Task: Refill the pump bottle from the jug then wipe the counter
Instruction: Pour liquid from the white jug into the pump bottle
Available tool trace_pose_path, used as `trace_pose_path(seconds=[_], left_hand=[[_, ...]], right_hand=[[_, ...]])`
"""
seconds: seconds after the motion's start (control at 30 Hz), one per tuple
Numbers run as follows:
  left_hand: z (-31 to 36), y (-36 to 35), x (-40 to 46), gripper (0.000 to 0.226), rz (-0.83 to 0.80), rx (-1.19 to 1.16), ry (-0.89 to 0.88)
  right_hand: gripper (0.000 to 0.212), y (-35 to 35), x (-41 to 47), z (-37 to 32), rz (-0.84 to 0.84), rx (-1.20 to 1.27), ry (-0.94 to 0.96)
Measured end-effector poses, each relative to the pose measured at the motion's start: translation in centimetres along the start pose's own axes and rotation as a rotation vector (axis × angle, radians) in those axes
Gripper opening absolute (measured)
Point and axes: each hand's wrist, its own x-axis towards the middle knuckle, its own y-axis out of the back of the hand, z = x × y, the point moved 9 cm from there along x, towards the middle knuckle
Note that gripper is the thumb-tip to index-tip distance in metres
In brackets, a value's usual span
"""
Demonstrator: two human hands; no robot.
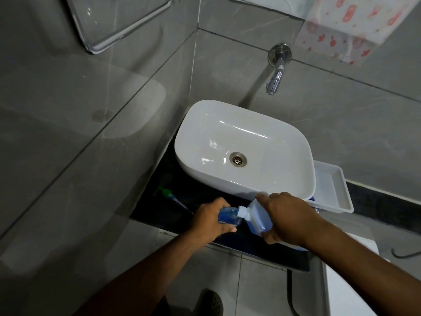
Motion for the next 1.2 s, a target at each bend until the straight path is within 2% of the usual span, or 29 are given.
trace_pose_path(seconds=[1.2], left_hand=[[0.41, 0.25, -0.27, 0.049, -0.001, 0.019, 0.007]], right_hand=[[0.08, -0.01, 0.2, 0.14, 0.004, 0.023, -0.006]])
